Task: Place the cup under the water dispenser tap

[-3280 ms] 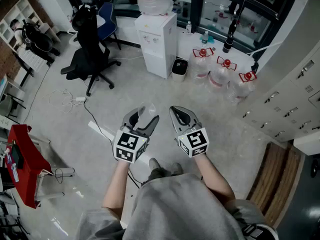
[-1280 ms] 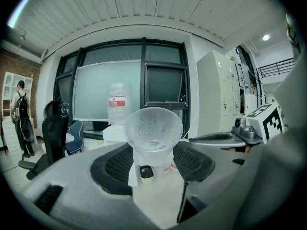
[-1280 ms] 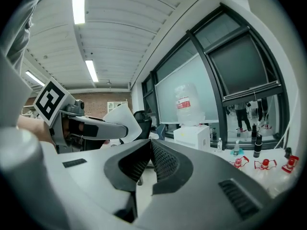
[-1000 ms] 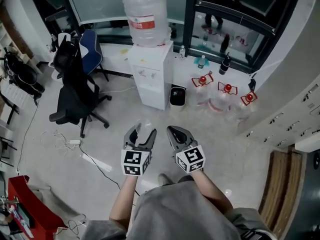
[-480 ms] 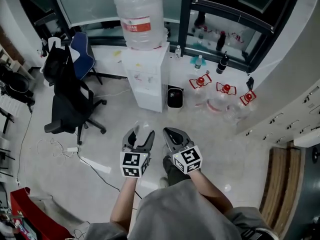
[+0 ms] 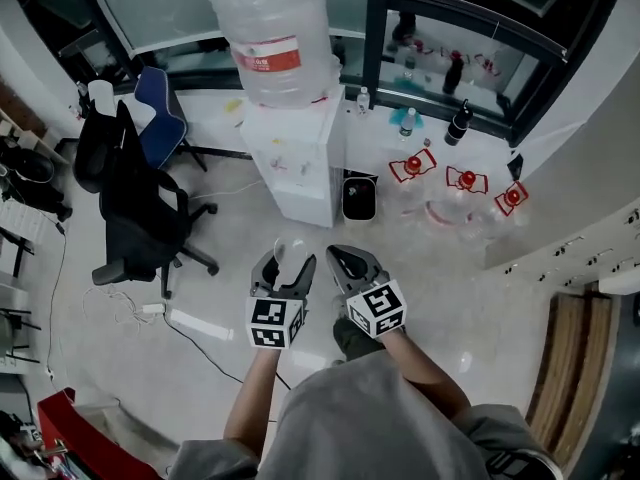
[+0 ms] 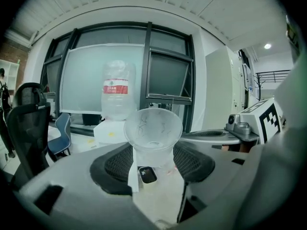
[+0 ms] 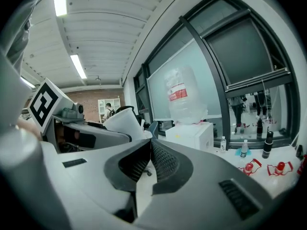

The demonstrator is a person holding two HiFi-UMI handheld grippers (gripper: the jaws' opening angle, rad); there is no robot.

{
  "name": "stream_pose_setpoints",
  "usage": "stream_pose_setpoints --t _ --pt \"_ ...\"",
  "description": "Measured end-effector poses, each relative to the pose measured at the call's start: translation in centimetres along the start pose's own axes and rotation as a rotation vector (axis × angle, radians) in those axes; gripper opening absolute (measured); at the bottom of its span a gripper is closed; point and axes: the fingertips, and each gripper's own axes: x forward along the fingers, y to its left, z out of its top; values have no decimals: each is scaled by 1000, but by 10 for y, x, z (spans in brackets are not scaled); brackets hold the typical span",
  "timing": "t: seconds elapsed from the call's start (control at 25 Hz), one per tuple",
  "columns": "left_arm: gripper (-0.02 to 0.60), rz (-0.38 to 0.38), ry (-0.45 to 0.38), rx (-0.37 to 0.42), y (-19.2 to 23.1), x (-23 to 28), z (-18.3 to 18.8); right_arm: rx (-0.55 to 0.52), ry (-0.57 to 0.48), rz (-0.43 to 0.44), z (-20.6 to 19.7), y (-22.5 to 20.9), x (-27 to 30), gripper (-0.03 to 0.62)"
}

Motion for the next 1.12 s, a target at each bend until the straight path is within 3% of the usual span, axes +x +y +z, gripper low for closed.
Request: stream_pose_setpoints --t 0.52,0.8,1.12 --pt "258 -6 102 -10 36 101 5 84 42 -13 3 -85 66 12" --pt "258 -10 154 61 43 137 1 148 42 -7 -7 -112 89 12" --pt "258 -27 178 81 60 159 -6 216 41 -56 -25 -128 101 12"
